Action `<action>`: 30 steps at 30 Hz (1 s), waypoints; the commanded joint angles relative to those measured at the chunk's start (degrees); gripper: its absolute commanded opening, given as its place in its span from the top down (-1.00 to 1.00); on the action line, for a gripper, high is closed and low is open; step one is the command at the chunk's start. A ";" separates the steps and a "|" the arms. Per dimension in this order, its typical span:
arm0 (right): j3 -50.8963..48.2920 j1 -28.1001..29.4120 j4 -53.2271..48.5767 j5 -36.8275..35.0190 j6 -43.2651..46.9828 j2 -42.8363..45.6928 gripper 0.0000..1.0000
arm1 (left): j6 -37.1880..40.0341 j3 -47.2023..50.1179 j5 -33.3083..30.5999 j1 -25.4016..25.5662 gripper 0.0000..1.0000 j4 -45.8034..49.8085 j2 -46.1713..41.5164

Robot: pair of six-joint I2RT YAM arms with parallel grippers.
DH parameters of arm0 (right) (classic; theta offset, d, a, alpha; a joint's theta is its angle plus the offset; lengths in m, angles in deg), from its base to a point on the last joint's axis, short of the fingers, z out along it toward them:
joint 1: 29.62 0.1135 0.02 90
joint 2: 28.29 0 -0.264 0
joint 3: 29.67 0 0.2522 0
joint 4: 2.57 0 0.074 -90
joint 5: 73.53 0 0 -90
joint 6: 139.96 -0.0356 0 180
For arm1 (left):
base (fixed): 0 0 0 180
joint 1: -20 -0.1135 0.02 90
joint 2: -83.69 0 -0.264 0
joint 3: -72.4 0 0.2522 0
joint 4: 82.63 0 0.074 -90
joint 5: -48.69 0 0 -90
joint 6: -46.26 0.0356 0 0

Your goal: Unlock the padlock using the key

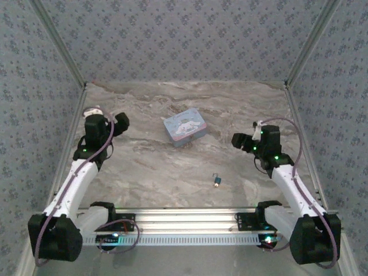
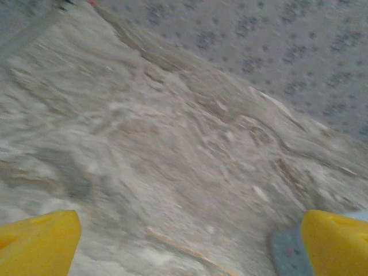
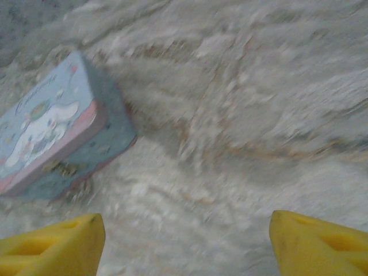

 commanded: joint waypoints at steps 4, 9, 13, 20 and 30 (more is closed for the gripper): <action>0.06 -5.27 8.37 -10.56 3.54 0.36 -0.99 | 8.38 4.43 -9.76 -3.73 -0.96 -6.51 -2.21; -4.61 -6.89 16.55 -16.39 8.21 -1.49 -1.00 | 13.96 9.10 -11.10 -4.91 -0.96 -15.12 0.11; -7.08 -7.21 20.60 -19.10 9.46 -5.20 -1.00 | 16.66 10.32 -10.59 -4.90 -0.96 -17.20 3.90; -11.65 -7.00 33.92 -20.40 11.71 -12.34 -1.00 | 18.63 14.83 -8.57 -4.92 -0.96 -24.55 7.46; -11.66 -4.60 50.85 -17.24 22.57 -23.85 -1.00 | 22.26 16.60 -5.70 -4.84 -0.96 -32.09 14.73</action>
